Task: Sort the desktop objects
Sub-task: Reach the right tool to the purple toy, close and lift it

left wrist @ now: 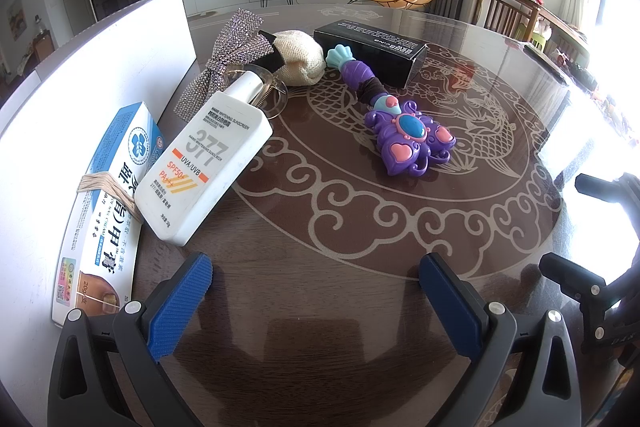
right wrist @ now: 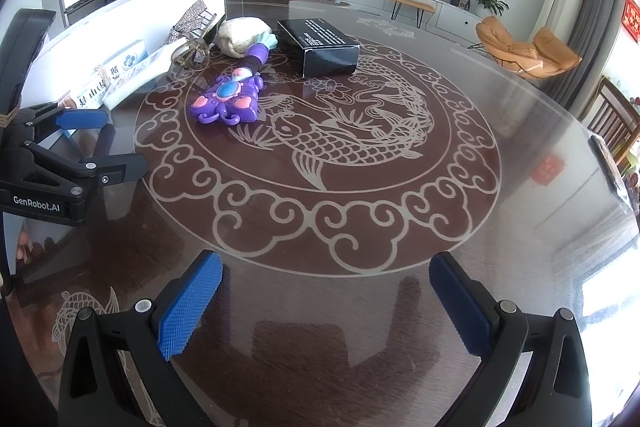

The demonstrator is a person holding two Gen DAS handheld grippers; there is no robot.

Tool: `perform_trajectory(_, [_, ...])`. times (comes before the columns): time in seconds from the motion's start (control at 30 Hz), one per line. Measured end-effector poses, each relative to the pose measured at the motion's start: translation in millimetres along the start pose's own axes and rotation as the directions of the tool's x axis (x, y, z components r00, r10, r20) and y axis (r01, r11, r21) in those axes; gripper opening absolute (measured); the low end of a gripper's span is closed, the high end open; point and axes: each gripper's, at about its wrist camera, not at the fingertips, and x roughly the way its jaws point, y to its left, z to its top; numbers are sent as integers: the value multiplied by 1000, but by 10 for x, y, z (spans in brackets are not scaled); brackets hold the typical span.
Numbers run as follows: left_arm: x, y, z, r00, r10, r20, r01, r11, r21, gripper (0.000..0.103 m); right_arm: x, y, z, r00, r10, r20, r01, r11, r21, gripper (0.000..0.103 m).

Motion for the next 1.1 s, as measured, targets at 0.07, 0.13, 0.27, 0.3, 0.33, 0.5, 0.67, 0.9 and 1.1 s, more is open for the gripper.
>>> perform_trajectory(0.07, [-1, -1, 0, 1000, 0, 0, 0, 1000, 0, 103, 2, -4, 3, 1000, 4, -2, -4, 1000, 1, 103])
perform_trajectory(0.13, [-16, -3, -6, 1000, 4, -19, -4, 1000, -5, 103, 8, -11, 6, 1000, 9, -4, -9, 1000, 6, 103])
perform_trajectory(0.27, [-234, -37, -282, 999, 26, -37, -27, 999, -37, 103, 25, -86, 43, 998, 70, -7, -70, 997, 39, 103])
perform_trajectory(0.3, [-292, -47, -363, 999, 17, -30, -18, 999, -33, 103, 56, -98, 97, 995, 96, -12, -96, 995, 41, 103])
perform_trajectory(0.33, [-337, -64, -425, 1000, 2, -20, -3, 1000, -25, 103, 85, -90, 179, 995, 97, -12, -97, 995, 33, 103])
perform_trajectory(0.5, [-491, -118, -652, 1000, -3, 27, 3, 1000, -14, 103, 350, 143, 916, 988, 151, 20, -151, 989, 4, 103])
perform_trajectory(0.67, [-597, -33, -709, 999, -31, 33, 33, 998, -48, 103, 800, 582, 1448, 991, 134, -30, -136, 987, -84, 101])
perform_trajectory(0.9, [-652, 128, -566, 997, -72, 42, 75, 994, -76, 103, 863, 572, 1334, 987, 156, -40, -158, 985, -67, 43])
perform_trajectory(1.1, [-422, -37, 145, 999, 7, 51, -13, 993, 113, 103, 406, 257, 655, 982, 185, -23, -187, 980, -73, 43])
